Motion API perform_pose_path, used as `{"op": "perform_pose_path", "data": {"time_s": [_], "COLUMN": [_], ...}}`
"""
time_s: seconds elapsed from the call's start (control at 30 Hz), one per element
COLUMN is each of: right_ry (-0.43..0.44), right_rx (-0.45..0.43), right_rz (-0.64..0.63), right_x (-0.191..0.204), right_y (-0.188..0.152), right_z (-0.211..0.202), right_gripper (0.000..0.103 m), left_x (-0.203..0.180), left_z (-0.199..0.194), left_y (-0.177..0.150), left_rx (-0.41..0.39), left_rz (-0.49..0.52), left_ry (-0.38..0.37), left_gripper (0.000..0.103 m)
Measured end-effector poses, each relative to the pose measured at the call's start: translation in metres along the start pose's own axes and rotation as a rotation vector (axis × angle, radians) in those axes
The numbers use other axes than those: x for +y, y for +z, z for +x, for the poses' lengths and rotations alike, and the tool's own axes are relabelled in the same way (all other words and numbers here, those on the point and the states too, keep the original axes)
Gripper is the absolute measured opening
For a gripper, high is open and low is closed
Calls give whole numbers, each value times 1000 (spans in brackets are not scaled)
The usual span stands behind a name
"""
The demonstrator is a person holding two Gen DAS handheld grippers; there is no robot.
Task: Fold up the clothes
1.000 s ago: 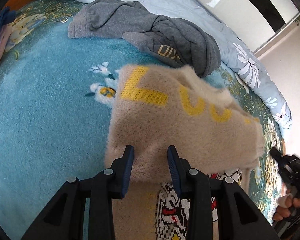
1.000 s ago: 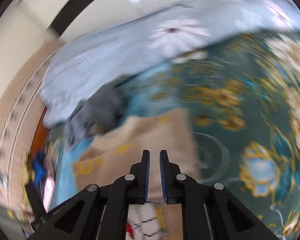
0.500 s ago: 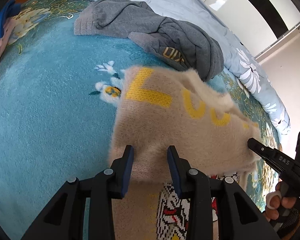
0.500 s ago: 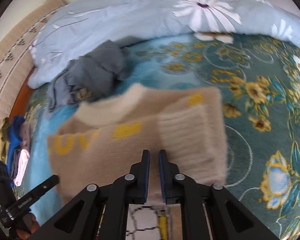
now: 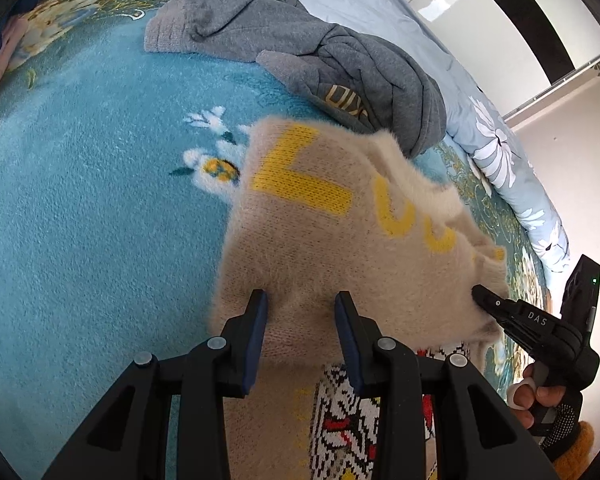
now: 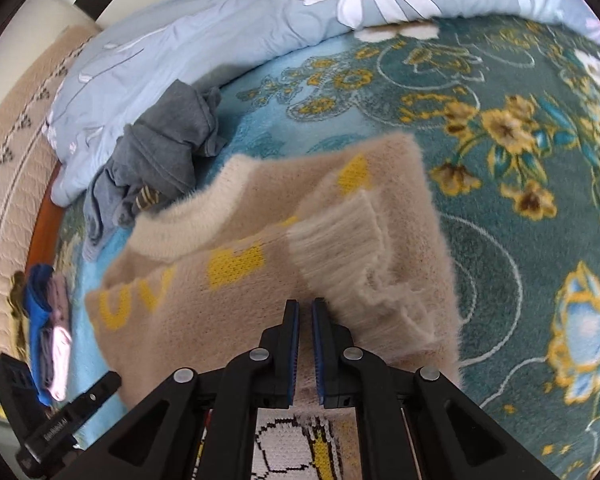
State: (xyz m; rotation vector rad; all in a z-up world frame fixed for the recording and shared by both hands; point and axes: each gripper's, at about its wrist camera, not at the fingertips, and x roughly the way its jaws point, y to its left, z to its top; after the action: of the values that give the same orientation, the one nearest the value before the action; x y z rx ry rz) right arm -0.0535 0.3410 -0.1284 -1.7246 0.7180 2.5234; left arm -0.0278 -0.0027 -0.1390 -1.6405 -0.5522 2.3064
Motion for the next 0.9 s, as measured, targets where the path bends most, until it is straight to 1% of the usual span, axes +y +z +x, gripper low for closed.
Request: {"op": "perform_pose_path", "data": {"time_s": [0.03,0.07,0.13,0.3,0.37,0.43,0.47,0.5,0.67,0.73,0.9], "right_ry": [8,14,32,83,96,105,108,111,141,151,156], "right_rx": [1,-2,-31,-104,-114,-101,-98,-96,-96,-89,-69], "right_rz": [12,18,-4,-58,-62,-70,-74,-78,-74,-51,-9], "right_x": [-1,-1,4,10,8,6,4,3,-15,-27,-56], "right_y": [0,-1,-8,-29,-37,-46,-50,-55,-82,-93,-111], "right_z": [-1,-4,-19,-60,-73,-82,-86,-91,-107,-112,-117], "right_gripper": [8,10,13,13,13,16,20,24,31,32,33], "left_x": [-1,-2,-4,-3,-2,0,0,-1,0,2,2], "left_z": [-2,-5,-13,-43,-53,-63,-67,-70,-87,-94,-106], "left_y": [-1,-1,-1,-3,-6,-10,-11,-12,-25,-32,-53], "left_rx": [-2,-8,-21,-92,-111,-122,-125,-126,-108,-86,-22], "left_rz": [6,9,16,-9,-18,-24,-26,-28,-39,-37,-3], "left_ry": [3,4,3,-39,-44,-43,-38,-34,-9,3,64], "left_gripper": [36,36,36,36,36,36,36,36,36,36,36]}}
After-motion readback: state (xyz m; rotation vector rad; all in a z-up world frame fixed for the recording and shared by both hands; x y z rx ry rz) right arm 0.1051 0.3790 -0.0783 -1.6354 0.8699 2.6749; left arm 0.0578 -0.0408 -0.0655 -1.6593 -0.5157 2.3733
